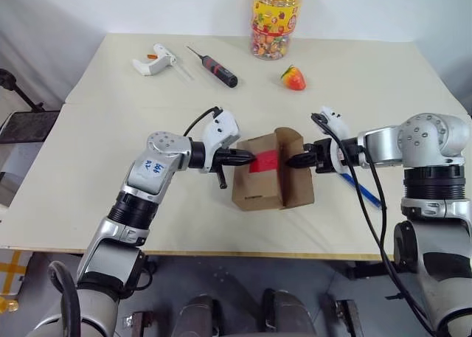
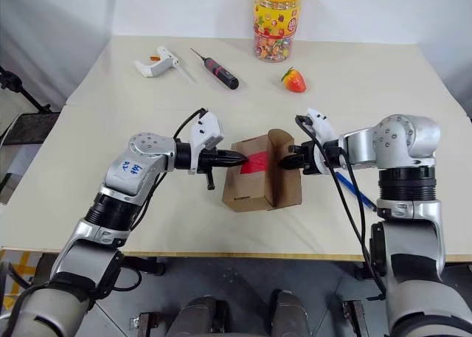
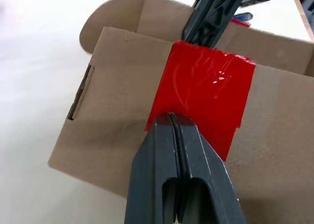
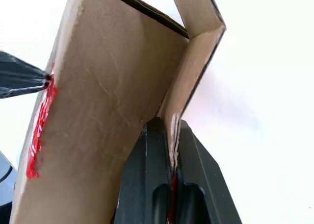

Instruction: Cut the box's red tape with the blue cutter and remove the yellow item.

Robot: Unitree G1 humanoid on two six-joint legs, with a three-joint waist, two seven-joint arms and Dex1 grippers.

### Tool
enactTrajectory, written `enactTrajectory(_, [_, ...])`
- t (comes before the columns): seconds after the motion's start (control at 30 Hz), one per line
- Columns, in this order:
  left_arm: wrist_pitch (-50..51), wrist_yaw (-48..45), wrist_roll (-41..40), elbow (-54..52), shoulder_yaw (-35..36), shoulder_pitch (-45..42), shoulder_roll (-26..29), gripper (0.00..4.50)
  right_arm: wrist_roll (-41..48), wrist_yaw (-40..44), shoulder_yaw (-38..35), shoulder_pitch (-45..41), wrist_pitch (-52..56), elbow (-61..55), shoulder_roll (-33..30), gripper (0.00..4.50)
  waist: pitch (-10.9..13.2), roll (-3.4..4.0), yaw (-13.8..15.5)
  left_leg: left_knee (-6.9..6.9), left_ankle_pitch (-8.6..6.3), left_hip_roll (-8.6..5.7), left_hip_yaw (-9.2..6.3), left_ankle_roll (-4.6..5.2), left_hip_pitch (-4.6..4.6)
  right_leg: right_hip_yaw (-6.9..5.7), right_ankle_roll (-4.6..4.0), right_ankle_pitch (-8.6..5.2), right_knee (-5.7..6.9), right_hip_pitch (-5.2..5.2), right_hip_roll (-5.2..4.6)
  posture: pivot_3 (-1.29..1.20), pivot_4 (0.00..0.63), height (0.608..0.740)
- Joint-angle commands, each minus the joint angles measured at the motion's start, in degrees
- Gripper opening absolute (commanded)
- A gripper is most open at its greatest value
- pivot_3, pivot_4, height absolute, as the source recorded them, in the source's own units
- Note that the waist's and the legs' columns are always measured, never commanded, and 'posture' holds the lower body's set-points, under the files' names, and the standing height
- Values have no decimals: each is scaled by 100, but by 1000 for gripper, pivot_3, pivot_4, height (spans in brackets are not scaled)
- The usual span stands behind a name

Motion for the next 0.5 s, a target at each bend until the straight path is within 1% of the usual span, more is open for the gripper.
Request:
enactTrajectory(0.03, [-41, 165, 138, 5, -158, 222, -75, 0, 1907, -1268, 238, -632, 28, -402, -487, 12, 2, 3, 4, 0, 0, 0, -2, 0, -1, -1, 0, 0, -1, 0, -1, 0, 150, 740])
enactTrajectory(0.1, [-85, 235, 148, 13, -123, 258, -75, 0, 2819, -2061, 464, -937, 28, -202, -664, 12, 3, 5, -4, 0, 0, 1, -2, 1, -2, -1, 0, 0, -3, -1, -2, 0, 150, 740])
enactTrajectory(0.17, [-107, 288, 149, 13, -64, 276, -54, 0, 3497, -2783, 705, -1193, 28, -32, -819, 12, 4, 7, -8, -2, 0, 2, -2, 1, -2, -3, 0, 0, -5, -1, 0, 0, 150, 740])
enactTrajectory(0.3, [-99, 308, 103, -61, 120, 264, 81, 0, 4445, -3893, 1094, -1491, 22, 238, -988, 12, 12, -6, 3, -2, 0, 7, -4, 1, -17, -9, 0, 0, -12, -8, 4, 0, 150, 740])
enactTrajectory(0.43, [12, 276, -119, -123, 420, 130, 164, 0, 5437, -4726, 1591, -1454, -375, 165, -1273, 12, 12, -5, 4, -1, -2, 5, -8, 5, -29, -14, 0, 0, -16, -14, -1, 0, 150, 740])
enactTrajectory(0.5, [325, 82, -473, -244, 672, -17, 216, 0, 5774, -5159, 1852, -1278, -666, 66, -1284, 12, 12, -6, 3, 0, -2, 5, -16, 5, -46, -21, 0, 0, -20, -25, 0, 0, 150, 740])
